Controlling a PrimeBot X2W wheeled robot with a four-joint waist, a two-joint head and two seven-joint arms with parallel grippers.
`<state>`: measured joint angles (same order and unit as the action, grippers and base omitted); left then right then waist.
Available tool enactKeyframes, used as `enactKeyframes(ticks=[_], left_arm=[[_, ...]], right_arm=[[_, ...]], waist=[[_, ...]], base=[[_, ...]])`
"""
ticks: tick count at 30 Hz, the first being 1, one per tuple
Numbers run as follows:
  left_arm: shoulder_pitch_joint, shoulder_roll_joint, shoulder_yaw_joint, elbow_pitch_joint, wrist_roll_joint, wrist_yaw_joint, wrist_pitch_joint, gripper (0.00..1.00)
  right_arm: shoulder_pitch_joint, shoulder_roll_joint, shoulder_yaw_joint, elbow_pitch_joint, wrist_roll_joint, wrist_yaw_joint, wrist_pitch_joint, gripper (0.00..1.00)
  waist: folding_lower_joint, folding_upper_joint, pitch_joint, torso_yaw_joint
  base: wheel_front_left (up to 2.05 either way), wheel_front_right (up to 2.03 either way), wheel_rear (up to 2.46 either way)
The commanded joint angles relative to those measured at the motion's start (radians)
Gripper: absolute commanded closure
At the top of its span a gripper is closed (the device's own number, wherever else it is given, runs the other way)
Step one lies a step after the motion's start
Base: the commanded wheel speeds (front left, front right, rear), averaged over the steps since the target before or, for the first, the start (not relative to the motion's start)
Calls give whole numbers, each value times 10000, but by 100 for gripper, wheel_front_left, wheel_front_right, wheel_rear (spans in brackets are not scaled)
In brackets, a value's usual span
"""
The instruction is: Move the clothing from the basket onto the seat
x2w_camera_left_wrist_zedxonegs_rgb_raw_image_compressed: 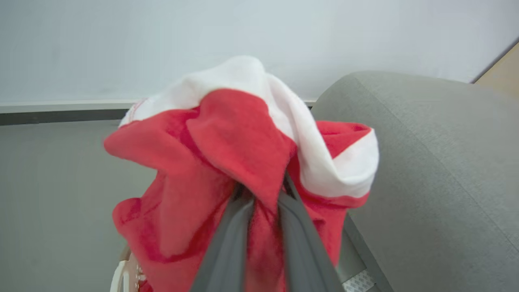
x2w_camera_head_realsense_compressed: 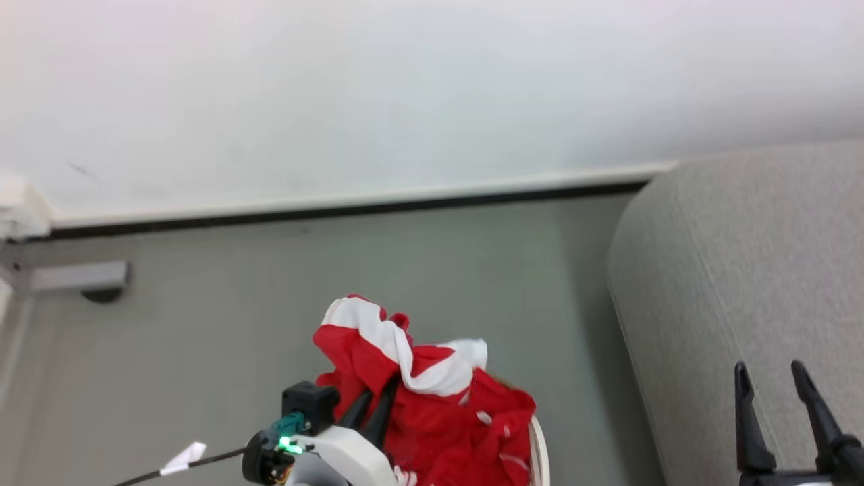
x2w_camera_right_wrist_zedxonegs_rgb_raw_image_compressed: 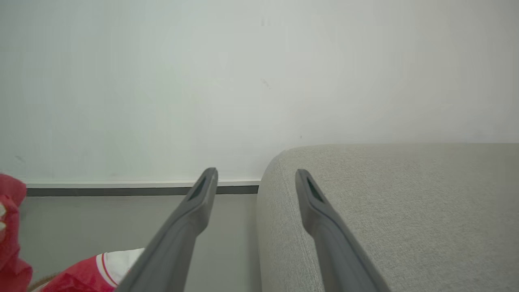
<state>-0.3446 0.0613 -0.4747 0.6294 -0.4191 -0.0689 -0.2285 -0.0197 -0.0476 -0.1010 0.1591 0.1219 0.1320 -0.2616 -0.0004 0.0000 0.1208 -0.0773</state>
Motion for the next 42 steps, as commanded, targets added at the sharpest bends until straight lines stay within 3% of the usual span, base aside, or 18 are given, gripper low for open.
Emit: enactKeyframes(ticks=[1, 14, 22, 31, 42], left_arm=[[219, 129, 43, -159, -120, 74, 47, 100], [736, 1055, 369, -3921, -277, 785, 1507, 100], [862, 1267, 428, -5628, -533, 1012, 2298, 100], [724, 922, 141, -6489, -796, 1050, 2824, 100], [337, 280, -685, -6183, -858, 973, 2839, 100]], right_arm=[[229, -24, 14, 43, -43, -25, -26, 0], [996, -25, 376, 140, -240, -25, -26, 0], [1158, -21, 698, -53, -355, -25, -26, 0], [686, -32, 2631, -131, -823, -25, -26, 0], [-537, -59, 5476, 599, -456, -25, -21, 0]], waist=[[4, 0, -986, 501], [4, 0, -1948, 498], [4, 0, -2169, 355], [4, 0, -2118, 336], [4, 0, -1979, 520]], base=[[0, 0, 0], [0, 0, 0], [0, 0, 0], [0, 0, 0], [0, 0, 0]])
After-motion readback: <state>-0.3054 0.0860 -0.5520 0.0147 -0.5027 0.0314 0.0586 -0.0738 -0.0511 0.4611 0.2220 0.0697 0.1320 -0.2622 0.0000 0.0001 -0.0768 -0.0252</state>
